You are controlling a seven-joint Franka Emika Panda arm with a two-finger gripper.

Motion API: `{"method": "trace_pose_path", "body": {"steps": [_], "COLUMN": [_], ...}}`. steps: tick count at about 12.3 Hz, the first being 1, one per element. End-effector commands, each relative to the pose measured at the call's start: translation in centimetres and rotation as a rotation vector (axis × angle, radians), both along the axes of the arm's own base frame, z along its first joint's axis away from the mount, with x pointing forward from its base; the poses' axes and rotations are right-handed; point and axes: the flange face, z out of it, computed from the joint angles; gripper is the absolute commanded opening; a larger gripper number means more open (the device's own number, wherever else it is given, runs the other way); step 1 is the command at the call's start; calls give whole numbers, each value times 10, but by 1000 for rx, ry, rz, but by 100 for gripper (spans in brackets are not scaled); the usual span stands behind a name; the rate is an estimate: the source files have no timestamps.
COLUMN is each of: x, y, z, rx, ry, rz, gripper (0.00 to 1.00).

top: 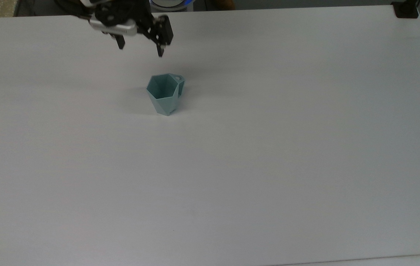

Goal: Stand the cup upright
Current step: 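Open the gripper and raise it away from the cup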

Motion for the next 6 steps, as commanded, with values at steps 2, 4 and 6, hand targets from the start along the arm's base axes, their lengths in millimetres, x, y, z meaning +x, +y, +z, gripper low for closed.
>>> {"method": "trace_pose_path", "body": {"steps": [2, 4, 6], "x": [-16, -17, -16], "y": [-33, -44, -47], "z": [35, 49, 50], "rx": [-29, -29, -29], "ry": [40, 48, 56], "rz": [153, 140, 145], "gripper": [100, 100, 100]}}
